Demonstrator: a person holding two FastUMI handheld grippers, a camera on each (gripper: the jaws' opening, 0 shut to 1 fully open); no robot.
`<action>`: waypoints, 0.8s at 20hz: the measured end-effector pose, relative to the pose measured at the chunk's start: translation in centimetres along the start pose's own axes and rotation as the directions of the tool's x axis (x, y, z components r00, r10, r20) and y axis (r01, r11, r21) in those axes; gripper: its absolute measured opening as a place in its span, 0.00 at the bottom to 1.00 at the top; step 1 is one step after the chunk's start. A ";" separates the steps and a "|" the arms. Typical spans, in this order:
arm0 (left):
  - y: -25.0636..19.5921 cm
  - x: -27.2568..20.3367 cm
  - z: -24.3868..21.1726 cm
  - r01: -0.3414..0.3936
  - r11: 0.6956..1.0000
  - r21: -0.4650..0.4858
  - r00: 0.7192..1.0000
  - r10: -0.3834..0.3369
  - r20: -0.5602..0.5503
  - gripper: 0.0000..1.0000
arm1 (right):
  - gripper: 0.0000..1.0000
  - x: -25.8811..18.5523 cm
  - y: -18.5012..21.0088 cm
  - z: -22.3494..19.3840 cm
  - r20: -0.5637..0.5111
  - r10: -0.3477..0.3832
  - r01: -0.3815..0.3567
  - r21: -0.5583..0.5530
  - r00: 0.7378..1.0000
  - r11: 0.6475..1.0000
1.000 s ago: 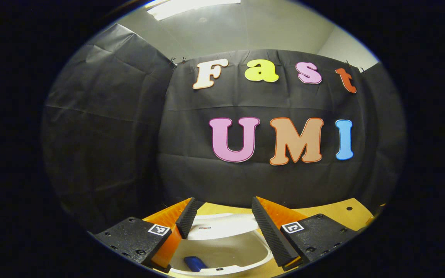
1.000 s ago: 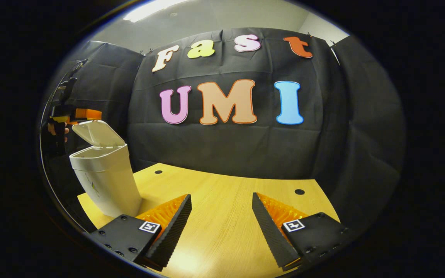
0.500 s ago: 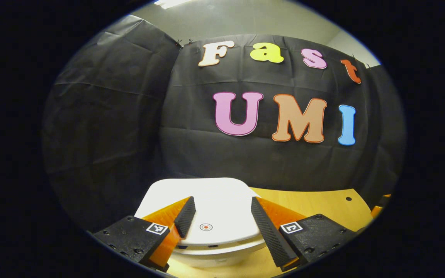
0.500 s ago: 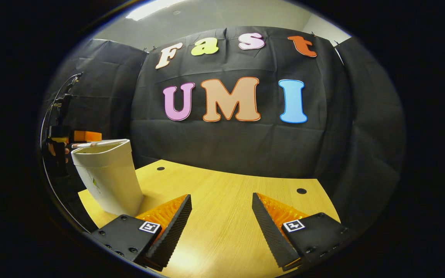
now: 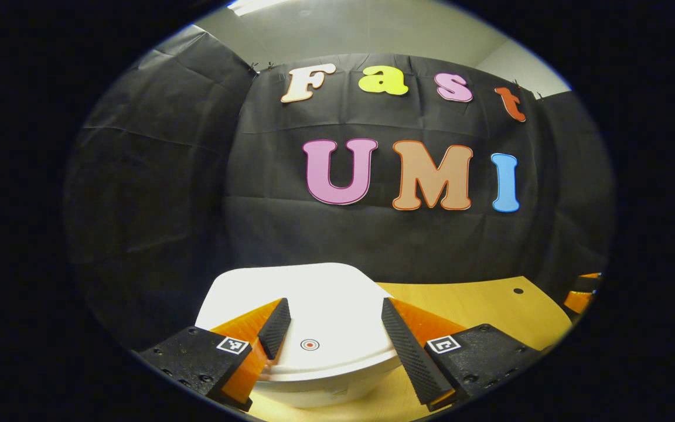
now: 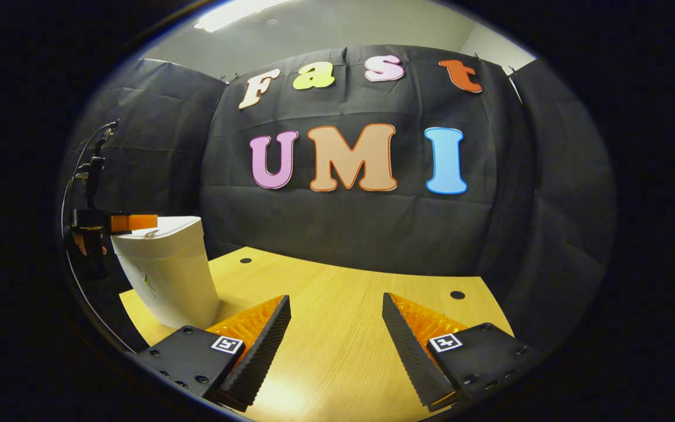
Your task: Press the lid of the desktop garbage bin to open it, pick up the crumpled paper on the desktop and throw it into the bin, then pick up the pop can on the desktop and drop it into the bin, and finally close the garbage bin lid.
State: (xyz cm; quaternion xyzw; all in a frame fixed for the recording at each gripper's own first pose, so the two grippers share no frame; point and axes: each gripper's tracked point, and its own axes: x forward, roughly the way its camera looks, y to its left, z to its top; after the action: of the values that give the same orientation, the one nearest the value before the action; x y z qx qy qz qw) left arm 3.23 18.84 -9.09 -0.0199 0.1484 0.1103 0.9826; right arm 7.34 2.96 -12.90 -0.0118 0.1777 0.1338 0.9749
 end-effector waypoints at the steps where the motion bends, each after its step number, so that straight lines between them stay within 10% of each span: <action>1: -0.3 0.1 0.1 -0.011 1.000 0.009 1.000 0.011 0.006 0.93 | 0.99 -0.1 -0.3 0.4 0.009 -0.008 0.008 0.000 1.000 1.000; 7: -6.8 -1.0 4.6 0.029 0.990 0.138 0.986 -0.051 0.161 0.92 | 0.99 -2.6 -4.1 4.3 0.113 -0.077 0.072 0.048 0.991 0.996; 16: -26.0 -5.7 4.2 0.322 0.939 0.118 0.923 -0.339 0.181 0.95 | 0.98 -8.8 -8.4 6.8 0.244 -0.117 0.086 0.137 0.963 0.987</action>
State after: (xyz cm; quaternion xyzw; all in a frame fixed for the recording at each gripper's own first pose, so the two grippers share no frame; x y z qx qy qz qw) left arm 4.91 -7.37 -3.22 0.0086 0.0489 -0.0620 0.9968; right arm 3.98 -6.93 -3.71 0.0572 0.0601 0.0726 0.9939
